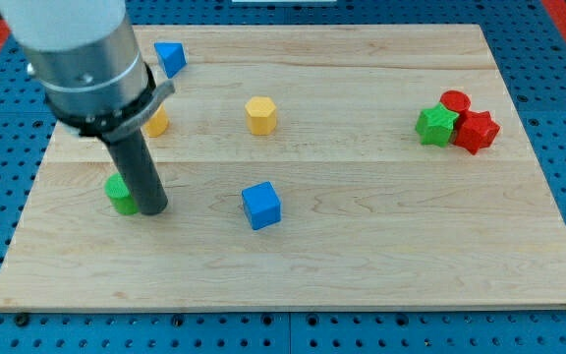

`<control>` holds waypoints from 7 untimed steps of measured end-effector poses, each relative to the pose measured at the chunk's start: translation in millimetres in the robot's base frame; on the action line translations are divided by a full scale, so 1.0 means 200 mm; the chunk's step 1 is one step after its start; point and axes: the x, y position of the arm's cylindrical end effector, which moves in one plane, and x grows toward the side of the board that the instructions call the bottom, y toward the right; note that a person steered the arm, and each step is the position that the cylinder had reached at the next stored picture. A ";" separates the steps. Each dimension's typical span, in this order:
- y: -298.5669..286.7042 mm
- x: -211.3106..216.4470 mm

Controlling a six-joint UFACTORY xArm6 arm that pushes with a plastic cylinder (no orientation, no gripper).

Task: Move the green circle up and right a bit

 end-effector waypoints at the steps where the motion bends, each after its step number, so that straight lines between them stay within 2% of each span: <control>1: -0.02 0.12; 2: -0.38 0.14; 3: -0.44 -0.07; 4: -0.02 -0.09; 7: -0.04 -0.09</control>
